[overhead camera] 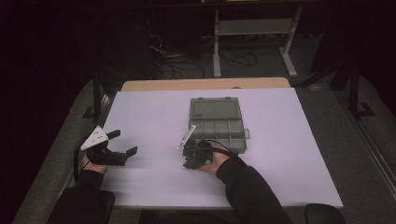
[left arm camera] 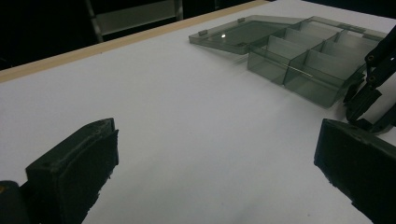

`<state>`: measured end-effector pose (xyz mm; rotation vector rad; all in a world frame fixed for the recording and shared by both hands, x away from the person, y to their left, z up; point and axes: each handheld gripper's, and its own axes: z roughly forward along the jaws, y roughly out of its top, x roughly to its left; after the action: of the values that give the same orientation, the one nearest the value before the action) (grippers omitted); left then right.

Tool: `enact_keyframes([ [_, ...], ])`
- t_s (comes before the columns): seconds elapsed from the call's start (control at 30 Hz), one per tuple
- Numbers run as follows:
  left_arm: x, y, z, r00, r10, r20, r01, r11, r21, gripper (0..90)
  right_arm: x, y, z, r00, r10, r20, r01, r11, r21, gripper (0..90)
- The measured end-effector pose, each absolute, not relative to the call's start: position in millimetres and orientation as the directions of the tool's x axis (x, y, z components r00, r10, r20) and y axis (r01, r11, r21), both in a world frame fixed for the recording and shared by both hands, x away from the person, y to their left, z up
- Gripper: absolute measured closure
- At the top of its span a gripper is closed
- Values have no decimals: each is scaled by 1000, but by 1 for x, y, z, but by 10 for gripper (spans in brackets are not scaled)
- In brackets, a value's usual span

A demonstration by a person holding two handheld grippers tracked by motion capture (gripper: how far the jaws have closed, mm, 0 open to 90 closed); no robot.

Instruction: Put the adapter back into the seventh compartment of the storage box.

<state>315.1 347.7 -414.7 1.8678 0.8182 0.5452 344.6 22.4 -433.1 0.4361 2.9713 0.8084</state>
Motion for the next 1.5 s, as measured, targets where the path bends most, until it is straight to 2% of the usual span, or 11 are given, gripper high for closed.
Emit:
enact_keyframes([
  [0.07, 315, 348, -415, 671, 741, 13, 298, -286, 911, 0, 346, 22, -433, -960, 274, 47, 260, 826, 501, 741],
  [0.67, 315, 347, -415, 674, 738, 15, 299, -292, 908, 0, 344, 19, -427, -960, 268, 78, 269, 812, 517, 749],
  [1.5, 315, 347, -415, 678, 735, 10, 302, -291, 908, 0, 337, -8, -398, -956, 290, 48, 268, 792, 549, 749],
])
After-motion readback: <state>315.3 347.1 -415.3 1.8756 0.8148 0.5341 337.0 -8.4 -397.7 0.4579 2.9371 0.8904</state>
